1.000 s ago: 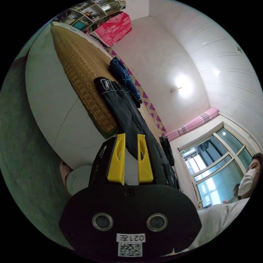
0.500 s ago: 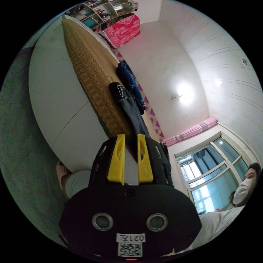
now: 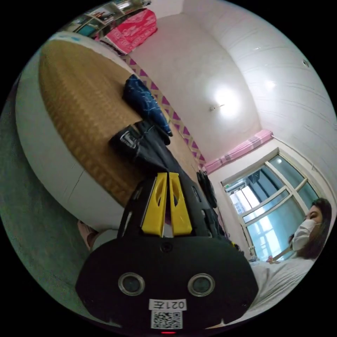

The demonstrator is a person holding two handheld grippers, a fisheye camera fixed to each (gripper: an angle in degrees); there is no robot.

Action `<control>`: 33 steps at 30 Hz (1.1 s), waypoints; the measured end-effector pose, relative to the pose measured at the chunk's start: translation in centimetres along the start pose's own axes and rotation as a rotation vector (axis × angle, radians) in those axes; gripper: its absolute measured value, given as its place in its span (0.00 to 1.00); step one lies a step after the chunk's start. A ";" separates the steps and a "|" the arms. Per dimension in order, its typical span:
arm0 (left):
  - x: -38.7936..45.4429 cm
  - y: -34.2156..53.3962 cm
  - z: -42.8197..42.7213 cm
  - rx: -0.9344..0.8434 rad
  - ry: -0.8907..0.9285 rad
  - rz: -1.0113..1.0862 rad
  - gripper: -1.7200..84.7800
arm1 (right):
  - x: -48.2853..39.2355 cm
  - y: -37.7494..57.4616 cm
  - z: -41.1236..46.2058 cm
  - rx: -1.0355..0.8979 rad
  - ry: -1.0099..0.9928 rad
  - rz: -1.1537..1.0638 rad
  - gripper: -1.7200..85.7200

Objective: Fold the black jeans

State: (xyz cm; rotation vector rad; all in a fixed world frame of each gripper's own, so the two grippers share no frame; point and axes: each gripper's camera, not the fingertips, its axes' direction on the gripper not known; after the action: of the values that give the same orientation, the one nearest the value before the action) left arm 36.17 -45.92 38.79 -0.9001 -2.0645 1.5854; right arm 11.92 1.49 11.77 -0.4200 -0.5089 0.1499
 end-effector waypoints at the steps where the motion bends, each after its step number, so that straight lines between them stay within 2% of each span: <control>1: 1.6 -1.7 0.8 -0.021 -0.009 0.048 0.01 | -0.7 -0.8 0.4 -0.009 -0.013 -0.016 0.03; 6: 7.2 -10.1 6.5 -0.108 -0.083 0.193 0.01 | -5.5 -10.9 6.7 -0.077 -0.059 -0.080 0.03; 8: 9.0 -14.5 11.4 -0.185 -0.148 0.219 0.01 | -5.9 -14.7 10.1 -0.095 -0.029 -0.073 0.04; 12: 9.2 -19.3 20.8 -0.328 -0.280 0.228 0.03 | -3.1 -21.9 19.6 -0.159 0.154 -0.018 0.07; 15: 6.5 -20.8 26.9 -0.448 -0.354 0.196 0.07 | 0.2 -23.5 24.7 -0.203 0.327 0.002 0.10; 19: 3.8 -21.1 25.3 -0.361 -0.395 0.138 0.06 | 0.0 -22.0 25.4 -0.165 0.354 -0.065 0.10; 22: 2.4 -20.6 21.8 -0.278 -0.419 0.120 0.06 | -2.4 -19.0 26.3 -0.234 0.373 -0.205 0.09; 29: -0.6 -20.3 23.5 -0.309 -0.339 0.079 0.12 | -12.1 -7.7 36.0 -0.531 0.232 -0.631 0.10; 31: -0.9 -20.9 24.3 -0.287 -0.348 0.063 0.10 | -14.5 -4.1 39.3 -0.613 0.196 -0.756 0.11; 33: -0.8 -21.5 25.0 -0.289 -0.382 0.080 0.04 | -17.0 1.3 43.5 -0.753 0.174 -0.913 0.12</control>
State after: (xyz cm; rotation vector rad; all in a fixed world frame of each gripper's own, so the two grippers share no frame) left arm 15.14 -67.55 52.16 -0.8319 -2.6060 1.6274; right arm -24.61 13.85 38.18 -0.8782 -0.5310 -0.9800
